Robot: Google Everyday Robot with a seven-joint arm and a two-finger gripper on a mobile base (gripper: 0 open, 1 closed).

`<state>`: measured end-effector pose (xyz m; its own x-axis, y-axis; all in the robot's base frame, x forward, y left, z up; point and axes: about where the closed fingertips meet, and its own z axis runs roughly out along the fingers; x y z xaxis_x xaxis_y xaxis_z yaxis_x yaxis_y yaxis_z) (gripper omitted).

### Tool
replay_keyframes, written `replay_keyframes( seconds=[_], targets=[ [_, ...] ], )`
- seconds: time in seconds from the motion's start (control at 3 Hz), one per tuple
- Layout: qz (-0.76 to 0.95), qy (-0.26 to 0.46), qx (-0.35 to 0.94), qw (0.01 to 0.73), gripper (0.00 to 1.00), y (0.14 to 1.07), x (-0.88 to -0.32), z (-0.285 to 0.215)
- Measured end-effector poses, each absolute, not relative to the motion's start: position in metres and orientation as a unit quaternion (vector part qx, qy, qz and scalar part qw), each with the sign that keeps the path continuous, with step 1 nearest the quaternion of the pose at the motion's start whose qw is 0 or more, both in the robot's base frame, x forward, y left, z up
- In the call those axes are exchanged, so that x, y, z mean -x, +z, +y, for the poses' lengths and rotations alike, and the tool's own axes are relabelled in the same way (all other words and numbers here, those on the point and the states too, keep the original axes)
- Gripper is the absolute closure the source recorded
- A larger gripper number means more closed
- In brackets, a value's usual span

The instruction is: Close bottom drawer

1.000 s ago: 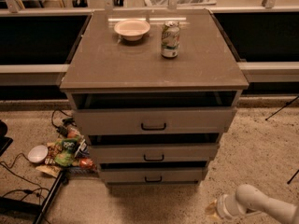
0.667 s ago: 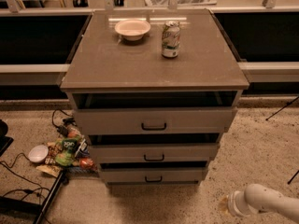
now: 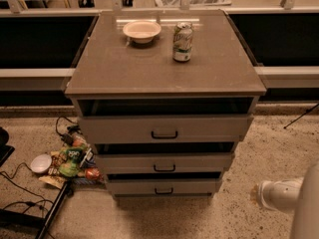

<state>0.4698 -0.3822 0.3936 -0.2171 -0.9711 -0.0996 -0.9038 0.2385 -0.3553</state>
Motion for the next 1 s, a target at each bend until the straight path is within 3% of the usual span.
replay_keyframes(
  seconds=[0.33,1.0],
  targets=[
    [0.797,-0.159,0.551,0.190,1.00,0.473,-0.485,-0.381],
    [0.832,-0.229,0.450,0.231,1.00,0.567,-0.436,-0.418]
  ],
)
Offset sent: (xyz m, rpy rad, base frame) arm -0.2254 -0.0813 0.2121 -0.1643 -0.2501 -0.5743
